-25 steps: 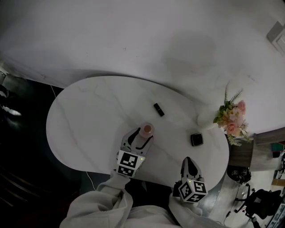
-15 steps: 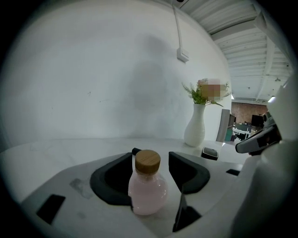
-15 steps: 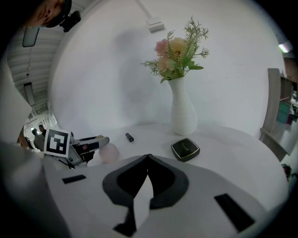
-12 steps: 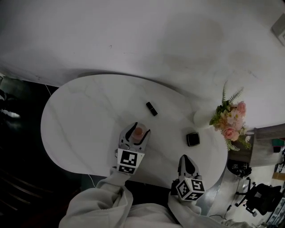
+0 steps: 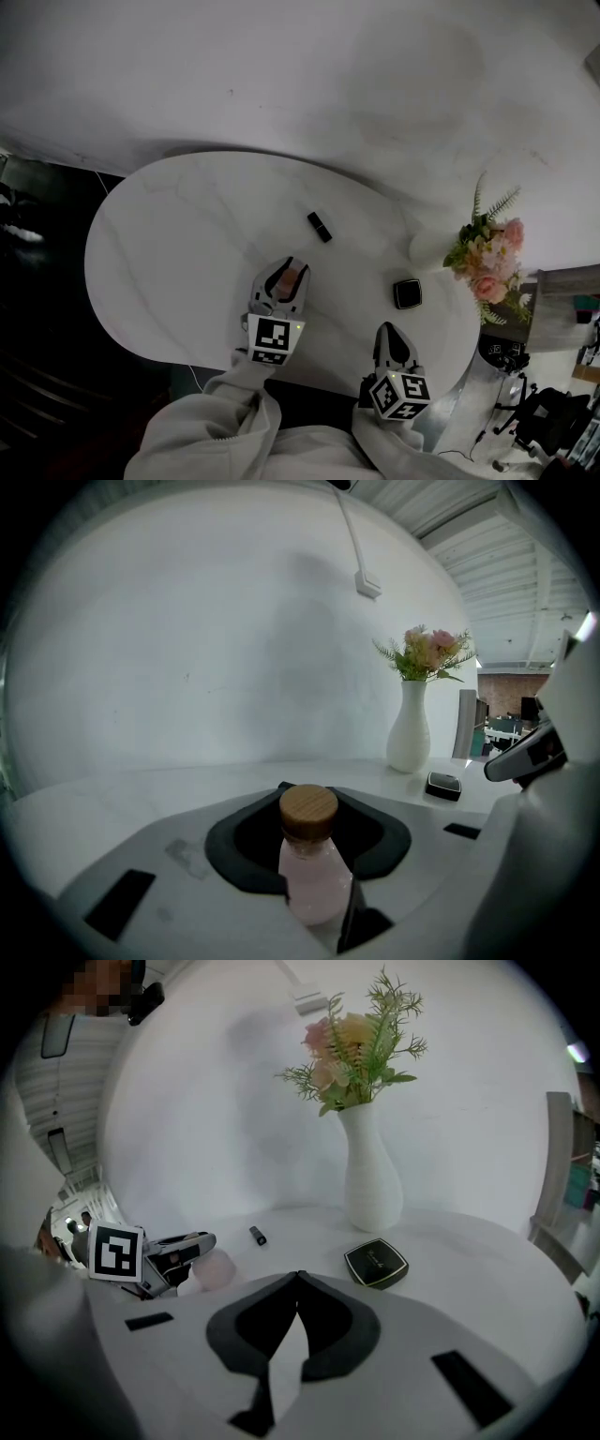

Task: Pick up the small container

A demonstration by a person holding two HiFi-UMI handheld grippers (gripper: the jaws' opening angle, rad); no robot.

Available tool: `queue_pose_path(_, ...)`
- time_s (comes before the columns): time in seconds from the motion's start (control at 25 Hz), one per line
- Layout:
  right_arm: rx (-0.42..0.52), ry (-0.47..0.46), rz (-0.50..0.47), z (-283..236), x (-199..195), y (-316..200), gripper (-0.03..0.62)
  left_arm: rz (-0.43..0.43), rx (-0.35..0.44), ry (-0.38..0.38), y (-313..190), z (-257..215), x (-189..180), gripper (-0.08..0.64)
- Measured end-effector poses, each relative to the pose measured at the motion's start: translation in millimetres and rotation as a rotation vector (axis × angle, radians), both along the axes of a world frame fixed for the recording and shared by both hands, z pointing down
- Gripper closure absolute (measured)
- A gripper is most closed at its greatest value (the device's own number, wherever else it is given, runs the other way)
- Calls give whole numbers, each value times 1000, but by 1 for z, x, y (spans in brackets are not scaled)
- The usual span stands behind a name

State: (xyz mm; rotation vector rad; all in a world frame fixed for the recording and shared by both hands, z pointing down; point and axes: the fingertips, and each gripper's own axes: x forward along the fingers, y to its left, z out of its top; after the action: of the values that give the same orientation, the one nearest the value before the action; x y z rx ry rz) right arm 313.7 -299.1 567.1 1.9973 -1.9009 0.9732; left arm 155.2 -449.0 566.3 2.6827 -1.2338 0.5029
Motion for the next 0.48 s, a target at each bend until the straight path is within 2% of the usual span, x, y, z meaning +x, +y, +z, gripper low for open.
queue_pose_path(0.48, 7, 0, 2, -2, 1, 1, 543, 1, 5, 0, 0, 0, 0, 443)
